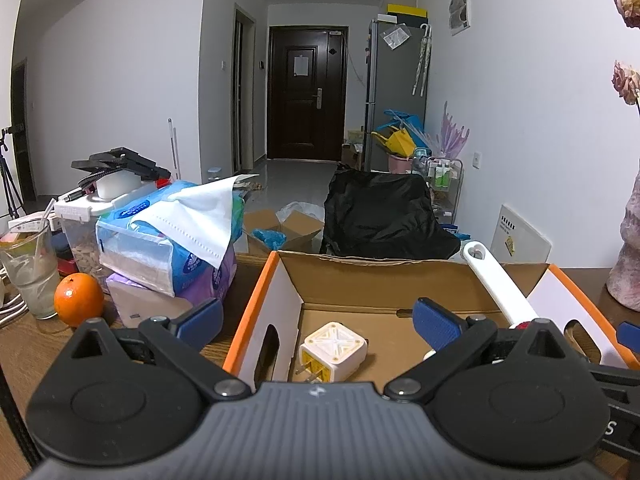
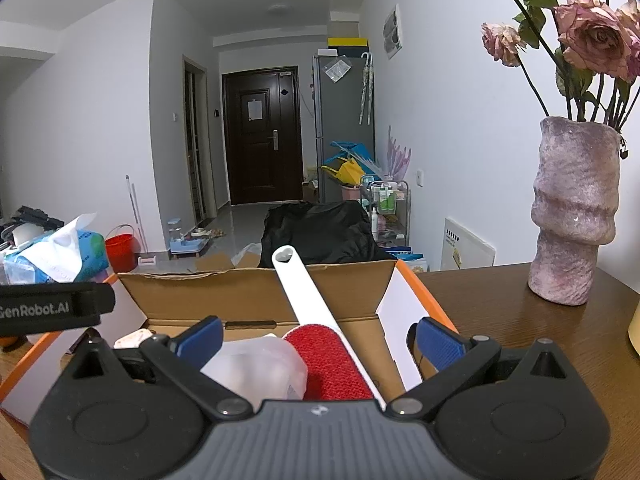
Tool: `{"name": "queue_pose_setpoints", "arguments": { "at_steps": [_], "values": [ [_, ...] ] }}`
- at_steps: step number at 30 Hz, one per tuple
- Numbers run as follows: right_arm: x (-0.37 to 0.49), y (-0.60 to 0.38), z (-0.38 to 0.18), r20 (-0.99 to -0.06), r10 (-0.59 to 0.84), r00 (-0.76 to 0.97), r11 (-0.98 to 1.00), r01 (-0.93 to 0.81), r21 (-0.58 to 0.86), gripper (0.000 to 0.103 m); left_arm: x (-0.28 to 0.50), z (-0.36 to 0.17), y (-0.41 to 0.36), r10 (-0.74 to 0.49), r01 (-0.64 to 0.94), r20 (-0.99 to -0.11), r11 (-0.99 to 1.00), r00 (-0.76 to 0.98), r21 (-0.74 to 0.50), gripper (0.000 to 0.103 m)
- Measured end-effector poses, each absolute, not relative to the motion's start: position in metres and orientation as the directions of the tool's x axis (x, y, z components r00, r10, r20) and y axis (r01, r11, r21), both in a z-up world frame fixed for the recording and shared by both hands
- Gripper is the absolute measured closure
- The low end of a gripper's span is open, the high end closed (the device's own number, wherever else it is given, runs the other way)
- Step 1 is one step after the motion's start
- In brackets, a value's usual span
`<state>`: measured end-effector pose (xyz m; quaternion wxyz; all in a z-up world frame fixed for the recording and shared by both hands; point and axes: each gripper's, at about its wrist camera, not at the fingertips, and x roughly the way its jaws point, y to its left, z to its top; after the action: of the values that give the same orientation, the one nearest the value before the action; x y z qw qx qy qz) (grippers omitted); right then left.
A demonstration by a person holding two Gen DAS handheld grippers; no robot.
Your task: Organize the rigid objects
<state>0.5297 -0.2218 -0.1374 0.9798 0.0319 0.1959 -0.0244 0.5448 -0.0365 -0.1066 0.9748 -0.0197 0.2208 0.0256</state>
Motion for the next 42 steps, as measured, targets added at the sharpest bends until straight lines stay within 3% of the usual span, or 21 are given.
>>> {"name": "queue_pose_setpoints", "arguments": {
  "at_steps": [20, 42],
  "values": [
    [0.506, -0.223, -0.125, -0.367, -0.031, 0.930, 0.995, 0.062, 0.073, 0.000, 0.510, -0.091, -0.024, 0.041, -0.069, -0.392, 0.996, 0.919, -0.058, 0.000],
    [0.429, -0.234, -0.110, -0.361, -0.009, 0.933, 0.996, 0.039, 0.076, 0.000, 0.422, -0.078, -0.018, 0.050, -0.064, -0.371, 0.998, 0.927, -0.026, 0.000]
  ]
}}
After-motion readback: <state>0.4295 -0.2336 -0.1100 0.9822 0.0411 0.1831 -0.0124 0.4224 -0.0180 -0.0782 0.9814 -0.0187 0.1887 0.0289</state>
